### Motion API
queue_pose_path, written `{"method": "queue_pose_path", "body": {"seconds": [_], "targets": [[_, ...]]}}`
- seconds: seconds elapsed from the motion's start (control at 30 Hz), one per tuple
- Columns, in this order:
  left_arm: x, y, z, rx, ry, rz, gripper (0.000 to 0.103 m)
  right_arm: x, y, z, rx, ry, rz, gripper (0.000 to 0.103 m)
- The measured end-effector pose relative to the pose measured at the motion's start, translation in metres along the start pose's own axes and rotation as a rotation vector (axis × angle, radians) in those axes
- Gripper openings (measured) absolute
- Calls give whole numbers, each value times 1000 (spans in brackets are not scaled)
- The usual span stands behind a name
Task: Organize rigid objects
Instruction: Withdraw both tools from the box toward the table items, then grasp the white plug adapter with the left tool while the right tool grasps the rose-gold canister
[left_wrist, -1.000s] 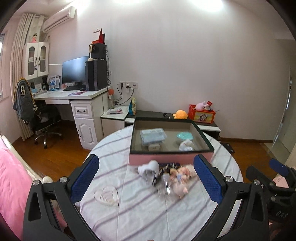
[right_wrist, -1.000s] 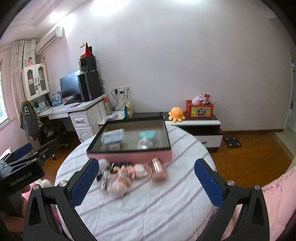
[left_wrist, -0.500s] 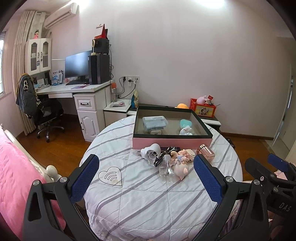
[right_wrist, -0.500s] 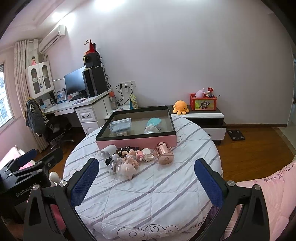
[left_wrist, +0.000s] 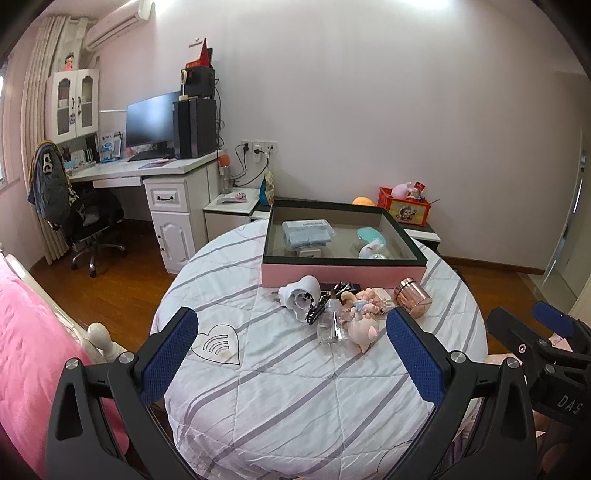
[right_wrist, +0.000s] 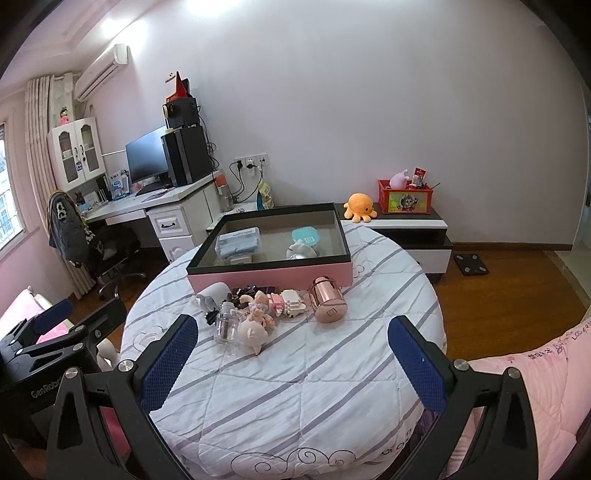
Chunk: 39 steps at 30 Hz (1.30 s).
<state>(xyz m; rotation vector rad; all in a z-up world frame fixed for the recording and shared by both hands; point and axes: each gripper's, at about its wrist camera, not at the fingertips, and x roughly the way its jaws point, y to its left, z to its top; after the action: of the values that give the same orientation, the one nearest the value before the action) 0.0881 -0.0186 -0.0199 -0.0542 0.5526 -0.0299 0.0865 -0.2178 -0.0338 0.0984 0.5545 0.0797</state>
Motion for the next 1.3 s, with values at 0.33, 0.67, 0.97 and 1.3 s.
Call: {"method": "queue_pose_path", "body": {"seconds": [0.33, 0.67, 0.97, 1.3], "targets": [[19, 2, 0, 12, 26, 7, 103, 15, -5, 2, -2, 25, -17, 103], [86, 10, 4, 28, 117, -4, 103, 70, -19, 7, -6, 123, -50, 103], [160, 15, 5, 11, 218, -23, 103, 139, -36, 9, -7, 223, -89, 103], [216, 19, 2, -55, 286, -28, 103, 195, -54, 10, 11, 294, -82, 103]]}}
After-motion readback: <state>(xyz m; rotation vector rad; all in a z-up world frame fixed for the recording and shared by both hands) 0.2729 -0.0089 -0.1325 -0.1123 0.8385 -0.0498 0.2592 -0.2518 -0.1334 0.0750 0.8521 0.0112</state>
